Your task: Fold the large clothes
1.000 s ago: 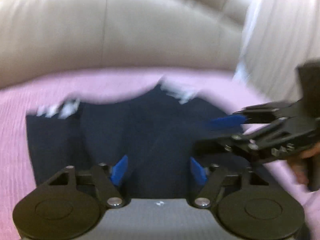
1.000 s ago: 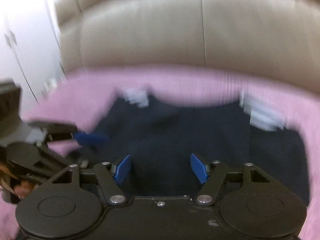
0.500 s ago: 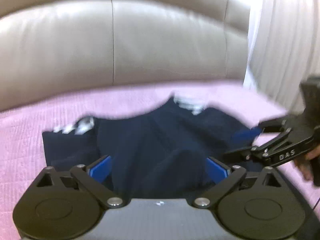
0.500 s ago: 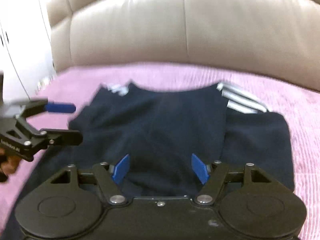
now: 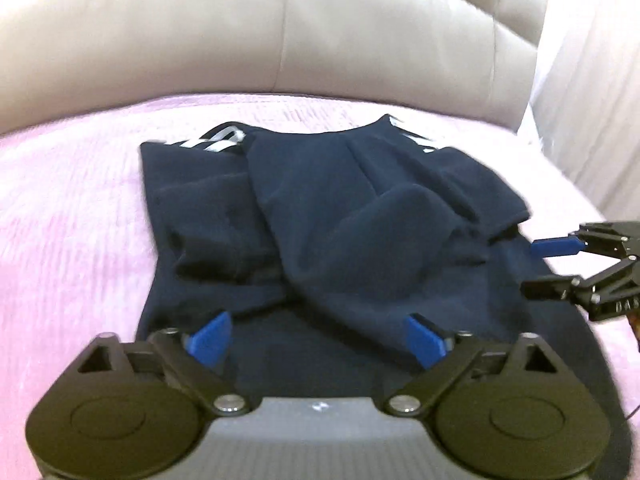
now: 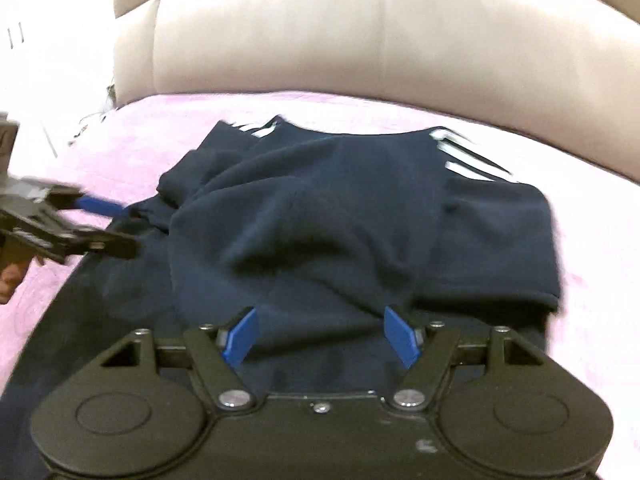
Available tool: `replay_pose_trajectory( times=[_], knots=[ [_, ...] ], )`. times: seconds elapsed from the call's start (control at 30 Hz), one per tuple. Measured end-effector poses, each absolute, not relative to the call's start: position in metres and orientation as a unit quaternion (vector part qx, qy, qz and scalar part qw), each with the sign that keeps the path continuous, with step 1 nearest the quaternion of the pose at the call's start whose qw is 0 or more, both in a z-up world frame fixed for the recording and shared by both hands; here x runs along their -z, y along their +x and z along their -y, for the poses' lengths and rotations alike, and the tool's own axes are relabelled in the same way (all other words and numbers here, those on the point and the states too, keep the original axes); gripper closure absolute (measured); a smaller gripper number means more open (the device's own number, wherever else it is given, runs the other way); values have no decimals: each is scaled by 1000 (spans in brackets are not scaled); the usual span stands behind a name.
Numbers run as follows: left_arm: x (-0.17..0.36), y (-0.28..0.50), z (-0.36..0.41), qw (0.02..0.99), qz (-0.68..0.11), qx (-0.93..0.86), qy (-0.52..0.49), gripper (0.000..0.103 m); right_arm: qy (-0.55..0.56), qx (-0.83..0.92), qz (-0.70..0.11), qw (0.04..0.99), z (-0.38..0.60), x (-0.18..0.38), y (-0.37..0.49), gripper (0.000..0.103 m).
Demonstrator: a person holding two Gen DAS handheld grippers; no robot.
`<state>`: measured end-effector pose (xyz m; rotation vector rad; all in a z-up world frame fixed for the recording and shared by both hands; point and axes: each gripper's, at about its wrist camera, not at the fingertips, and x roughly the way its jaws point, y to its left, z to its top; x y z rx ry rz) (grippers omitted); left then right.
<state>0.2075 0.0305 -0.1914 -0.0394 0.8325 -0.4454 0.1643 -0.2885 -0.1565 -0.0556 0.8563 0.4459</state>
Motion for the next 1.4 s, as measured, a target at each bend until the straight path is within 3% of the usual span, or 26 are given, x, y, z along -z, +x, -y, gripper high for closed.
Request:
replay_pose_trajectory(
  times=[0.17, 0.27, 0.33, 0.53, 0.7, 0.9, 1.07, 1.1, 1.13, 1.17, 1.23, 1.4],
  knots=[
    [194, 174, -61, 888, -412, 205, -14, 6, 81, -211, -443, 867, 351, 154, 127, 20],
    [203, 157, -91, 872, -439, 204, -78, 9, 148, -194, -449, 860, 383, 156, 95, 20],
    [212, 144, -112, 854, -459, 213, -124, 16, 176, -176, -445, 860, 405, 155, 63, 20],
    [239, 93, -140, 828, -499, 204, -152, 20, 173, -106, -485, 851, 454, 174, -14, 20],
    [255, 56, -151, 808, -507, 221, -201, 21, 230, -132, -531, 805, 462, 204, -57, 26],
    [268, 27, -151, 771, -530, 234, -265, 24, 271, -145, -516, 800, 446, 212, -90, 26],
    [273, 7, -136, 767, -542, 252, -235, 30, 299, -166, -524, 780, 433, 221, -103, 29],
    [274, 5, -135, 767, -541, 255, -232, 31, 307, -162, -521, 780, 433, 222, -103, 36],
    [275, 3, -133, 766, -541, 258, -231, 35, 321, -154, -516, 779, 434, 223, -105, 70],
    [276, 2, -130, 768, -541, 257, -227, 39, 332, -145, -513, 778, 437, 224, -106, 89],
    [273, 1, -124, 787, -536, 242, -189, 93, 353, -132, -499, 781, 441, 221, -111, 95],
    [247, -15, -137, 830, -474, 226, -187, 94, 366, -95, -435, 818, 457, 184, -124, 97]
  ],
)
